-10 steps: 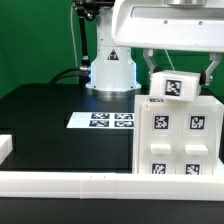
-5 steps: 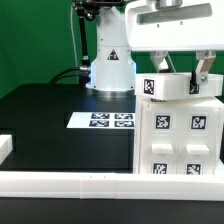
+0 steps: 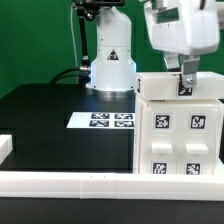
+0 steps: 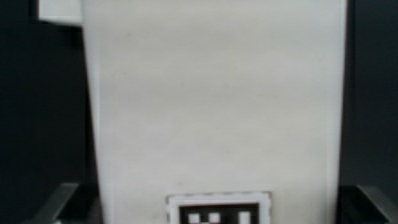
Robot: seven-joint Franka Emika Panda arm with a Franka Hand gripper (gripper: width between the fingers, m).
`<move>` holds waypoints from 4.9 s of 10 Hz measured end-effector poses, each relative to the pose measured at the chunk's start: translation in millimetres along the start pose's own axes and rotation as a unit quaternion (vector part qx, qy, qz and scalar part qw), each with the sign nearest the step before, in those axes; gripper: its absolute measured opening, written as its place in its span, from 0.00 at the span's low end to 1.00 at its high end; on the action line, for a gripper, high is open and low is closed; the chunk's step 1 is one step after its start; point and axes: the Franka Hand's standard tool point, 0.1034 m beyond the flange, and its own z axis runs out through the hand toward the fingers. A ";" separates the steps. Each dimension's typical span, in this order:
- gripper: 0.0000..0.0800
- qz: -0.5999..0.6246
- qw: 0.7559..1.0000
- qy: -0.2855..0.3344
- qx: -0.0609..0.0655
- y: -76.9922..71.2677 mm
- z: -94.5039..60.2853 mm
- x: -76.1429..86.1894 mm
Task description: Assemble cabinet
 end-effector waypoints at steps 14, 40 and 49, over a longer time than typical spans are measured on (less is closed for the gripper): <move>0.81 -0.189 0.982 -0.009 -0.018 4.1 -20.0 -13.6; 0.81 -0.981 0.160 -0.010 -0.112 1.8 -6.1 -2.3; 0.69 -0.899 0.426 0.019 -0.105 0.7 -5.9 1.4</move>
Offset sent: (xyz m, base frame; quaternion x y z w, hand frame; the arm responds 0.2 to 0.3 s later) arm 0.0000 0.0000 0.0000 0.0000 0.0000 0.0000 1.0000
